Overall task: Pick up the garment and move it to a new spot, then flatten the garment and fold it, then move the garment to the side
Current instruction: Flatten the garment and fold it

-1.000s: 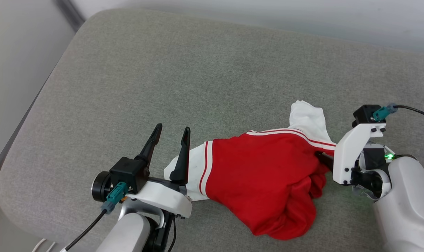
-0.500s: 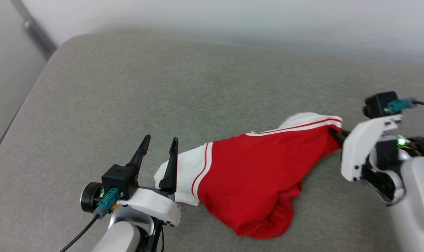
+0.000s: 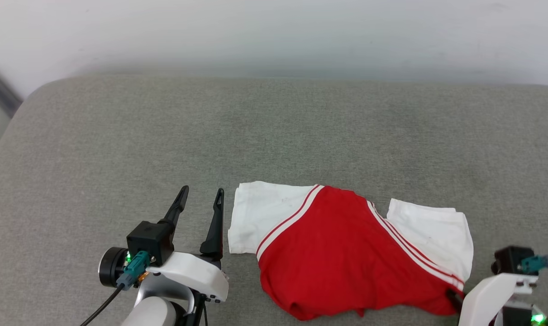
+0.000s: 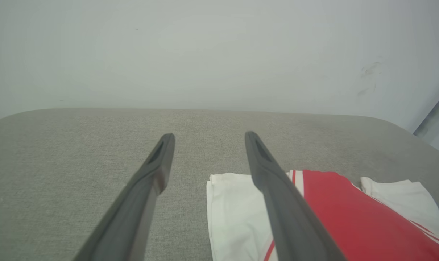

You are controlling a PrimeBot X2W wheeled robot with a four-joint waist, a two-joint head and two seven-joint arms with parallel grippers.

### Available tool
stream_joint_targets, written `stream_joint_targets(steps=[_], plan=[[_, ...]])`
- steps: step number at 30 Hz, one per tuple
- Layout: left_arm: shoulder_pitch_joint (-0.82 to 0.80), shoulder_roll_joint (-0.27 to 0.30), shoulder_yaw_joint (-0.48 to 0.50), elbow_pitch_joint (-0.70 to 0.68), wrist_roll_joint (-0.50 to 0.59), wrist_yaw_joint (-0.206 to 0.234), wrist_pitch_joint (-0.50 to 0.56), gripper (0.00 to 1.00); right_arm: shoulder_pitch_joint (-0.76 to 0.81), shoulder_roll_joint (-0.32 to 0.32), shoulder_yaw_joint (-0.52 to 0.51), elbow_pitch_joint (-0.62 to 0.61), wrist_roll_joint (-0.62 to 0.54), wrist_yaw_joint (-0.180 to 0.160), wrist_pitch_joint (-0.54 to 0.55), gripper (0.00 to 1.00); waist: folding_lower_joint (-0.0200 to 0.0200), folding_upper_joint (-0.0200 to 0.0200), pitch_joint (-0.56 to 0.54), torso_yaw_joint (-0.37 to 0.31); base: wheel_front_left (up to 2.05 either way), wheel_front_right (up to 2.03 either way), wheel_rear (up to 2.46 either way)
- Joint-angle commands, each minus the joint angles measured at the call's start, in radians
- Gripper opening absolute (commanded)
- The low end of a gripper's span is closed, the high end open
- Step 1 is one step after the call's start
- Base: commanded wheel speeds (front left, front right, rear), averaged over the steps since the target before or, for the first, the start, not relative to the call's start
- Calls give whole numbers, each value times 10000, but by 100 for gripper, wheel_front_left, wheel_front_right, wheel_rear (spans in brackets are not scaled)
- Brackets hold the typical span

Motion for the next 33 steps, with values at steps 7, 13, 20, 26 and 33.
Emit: stream_joint_targets(steps=[7, 13, 20, 26, 33], plan=[[279, 179, 25, -15, -88, 119, 117, 100, 76, 282, 192, 477, 151, -3, -2018, 100, 0, 0, -172, -222, 0, 0, 0], [563, 313, 76, -60, -138, 222, 198, 100, 163, 297, 66, -73, -198, -3, -3957, 100, 0, 0, -425, -252, 0, 0, 0], [1073, 539, 204, -129, -284, 485, 369, 100, 510, 309, 320, -1090, -817, -3, -6383, 100, 0, 0, -1037, -339, 0, 0, 0], [976, 760, 370, -128, -449, 495, 572, 100, 732, 334, 642, -1458, -1034, -3, -6838, 100, 0, 0, -1106, -451, 0, 0, 0], [219, 1145, 525, 87, -1023, -61, 1550, 100, 526, 344, 886, -2004, -1016, -3, -6832, 100, 0, 0, -751, -971, 0, 0, 0]])
